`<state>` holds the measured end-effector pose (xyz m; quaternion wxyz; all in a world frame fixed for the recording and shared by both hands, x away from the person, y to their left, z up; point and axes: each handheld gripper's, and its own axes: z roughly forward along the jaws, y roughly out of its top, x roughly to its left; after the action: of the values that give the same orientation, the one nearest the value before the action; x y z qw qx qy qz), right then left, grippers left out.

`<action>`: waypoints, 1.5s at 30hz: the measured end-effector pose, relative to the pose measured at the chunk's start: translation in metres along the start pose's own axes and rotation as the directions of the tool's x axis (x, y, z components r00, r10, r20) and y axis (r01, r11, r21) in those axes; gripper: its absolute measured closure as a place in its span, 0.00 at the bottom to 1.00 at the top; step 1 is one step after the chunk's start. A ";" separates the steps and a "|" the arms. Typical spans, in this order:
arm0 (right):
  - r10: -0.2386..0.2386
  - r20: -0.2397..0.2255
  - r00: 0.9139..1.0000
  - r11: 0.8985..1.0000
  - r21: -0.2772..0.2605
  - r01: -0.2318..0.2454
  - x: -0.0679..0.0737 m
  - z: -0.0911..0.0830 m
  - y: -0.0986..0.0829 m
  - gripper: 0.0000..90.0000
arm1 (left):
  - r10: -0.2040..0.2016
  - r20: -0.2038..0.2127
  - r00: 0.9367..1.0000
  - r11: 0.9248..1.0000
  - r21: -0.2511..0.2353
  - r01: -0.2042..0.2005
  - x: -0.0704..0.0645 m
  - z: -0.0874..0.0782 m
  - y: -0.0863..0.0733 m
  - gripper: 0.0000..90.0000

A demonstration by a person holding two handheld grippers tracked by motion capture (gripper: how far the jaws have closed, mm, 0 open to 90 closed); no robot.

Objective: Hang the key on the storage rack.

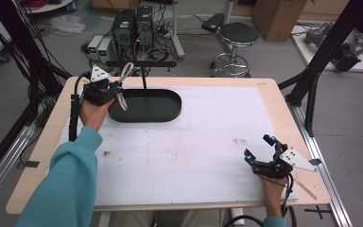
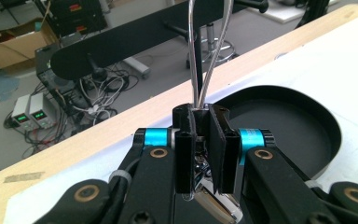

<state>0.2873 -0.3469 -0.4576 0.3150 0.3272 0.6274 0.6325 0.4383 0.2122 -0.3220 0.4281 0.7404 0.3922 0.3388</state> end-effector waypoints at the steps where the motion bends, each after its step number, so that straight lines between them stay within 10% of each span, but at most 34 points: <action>1: 0.000 0.000 1.000 1.000 0.000 0.000 0.000 0.000 0.000 0.04 | -0.013 0.004 1.000 1.000 -0.003 0.013 0.000 0.001 0.001 0.91; 19: 0.007 0.002 1.000 1.000 0.000 -0.007 0.001 0.000 0.000 0.04 | -0.070 -0.002 0.998 0.997 0.024 0.070 0.003 0.020 -0.001 0.91; 45: 0.008 0.000 1.000 1.000 0.001 -0.008 0.000 0.000 0.000 0.04 | -0.051 -0.062 0.997 0.996 0.073 0.055 -0.002 0.038 -0.008 0.90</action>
<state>0.2867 -0.3469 -0.4576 0.3124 0.3299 0.6262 0.6336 0.4667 0.1988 -0.3447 0.3970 0.7347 0.4367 0.3346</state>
